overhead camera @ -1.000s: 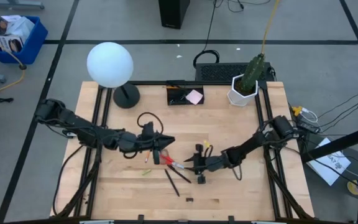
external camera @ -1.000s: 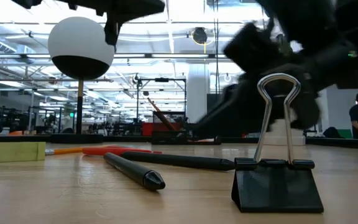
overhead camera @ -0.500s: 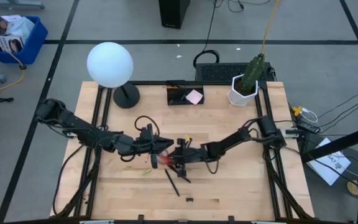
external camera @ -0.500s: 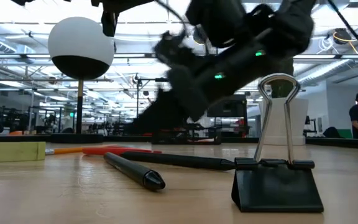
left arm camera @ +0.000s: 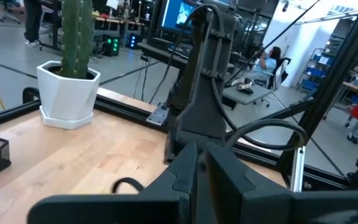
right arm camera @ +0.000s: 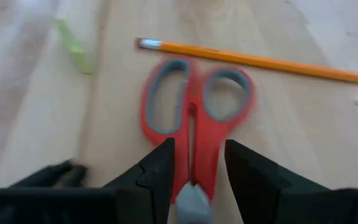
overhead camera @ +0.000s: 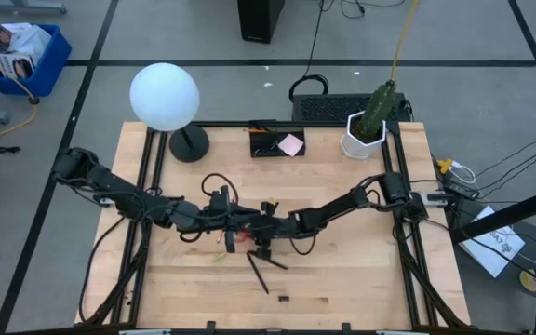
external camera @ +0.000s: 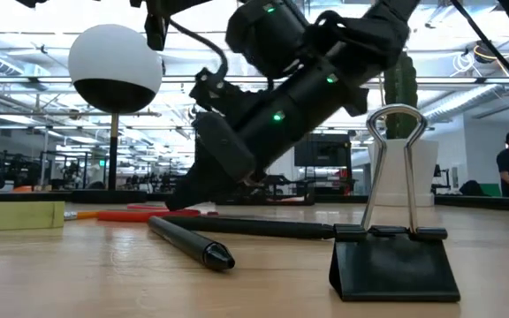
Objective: Pick and place office supplies into organizer
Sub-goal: Put the scissors into the desk organizer
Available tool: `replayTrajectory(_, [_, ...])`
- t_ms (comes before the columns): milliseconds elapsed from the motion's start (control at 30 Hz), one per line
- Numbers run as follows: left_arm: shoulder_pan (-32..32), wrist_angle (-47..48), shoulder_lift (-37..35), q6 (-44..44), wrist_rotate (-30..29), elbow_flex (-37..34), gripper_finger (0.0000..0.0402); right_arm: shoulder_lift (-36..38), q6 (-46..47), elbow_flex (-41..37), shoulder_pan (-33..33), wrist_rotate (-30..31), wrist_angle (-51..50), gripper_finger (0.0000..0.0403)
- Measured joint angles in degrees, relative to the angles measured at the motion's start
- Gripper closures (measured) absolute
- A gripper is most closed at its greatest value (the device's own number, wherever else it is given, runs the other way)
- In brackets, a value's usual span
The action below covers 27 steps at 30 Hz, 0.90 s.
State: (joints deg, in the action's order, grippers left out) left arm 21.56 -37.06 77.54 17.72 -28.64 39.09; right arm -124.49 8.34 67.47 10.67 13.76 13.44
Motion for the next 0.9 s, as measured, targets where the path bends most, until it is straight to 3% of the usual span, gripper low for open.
replayTrajectory(500, [0.0,0.3,0.0,0.0,0.0,0.0,0.0366,4.8,-2.0,-6.0,-0.2,-3.7,-1.8,0.0268])
replayTrajectory(767, [0.0,-0.1,0.0,-0.2,0.0,0.0,0.0366,12.8,-3.3,-14.5,-0.2,-3.7,12.4,0.0268])
replayTrajectory(900, [0.0,-0.4,0.0,-0.3,0.0,0.1,0.0366,15.3,-5.1,-15.0,-1.1,-3.5,14.4,0.0268])
